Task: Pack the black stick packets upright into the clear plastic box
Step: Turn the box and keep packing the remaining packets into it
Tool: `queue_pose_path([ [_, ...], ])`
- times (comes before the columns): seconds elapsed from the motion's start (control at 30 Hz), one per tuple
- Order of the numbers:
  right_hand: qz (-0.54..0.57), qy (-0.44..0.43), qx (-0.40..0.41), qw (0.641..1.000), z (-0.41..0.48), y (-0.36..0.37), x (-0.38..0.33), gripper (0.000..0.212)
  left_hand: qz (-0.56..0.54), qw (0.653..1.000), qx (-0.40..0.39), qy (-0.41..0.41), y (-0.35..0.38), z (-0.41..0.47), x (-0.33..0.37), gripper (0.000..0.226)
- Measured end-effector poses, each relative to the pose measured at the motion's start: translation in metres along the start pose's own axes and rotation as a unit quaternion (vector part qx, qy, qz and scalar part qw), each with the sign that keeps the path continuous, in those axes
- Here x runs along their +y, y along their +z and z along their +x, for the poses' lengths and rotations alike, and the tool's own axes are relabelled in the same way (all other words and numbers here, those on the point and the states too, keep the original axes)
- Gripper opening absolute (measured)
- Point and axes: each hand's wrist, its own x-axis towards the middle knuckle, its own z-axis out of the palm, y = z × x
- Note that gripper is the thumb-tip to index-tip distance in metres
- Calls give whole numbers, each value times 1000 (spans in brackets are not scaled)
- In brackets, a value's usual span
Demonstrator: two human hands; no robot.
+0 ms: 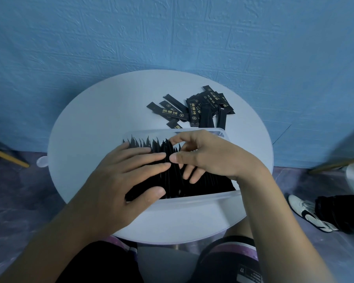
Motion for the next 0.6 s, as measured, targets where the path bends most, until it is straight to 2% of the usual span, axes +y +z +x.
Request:
queue_pose_path([
  [0.3, 24, -9, 44, 999, 2, 8, 2, 39, -20, 1000, 24, -3, 2, 3, 6, 47],
  [0.5, 36, -8, 10, 999, -3, 4, 6, 37, -27, 999, 22, -4, 6, 4, 9, 48],
  [0.6, 24, -9, -3, 1000, -2, -1, 5, 42, -30, 999, 32, -10, 7, 4, 9, 47],
])
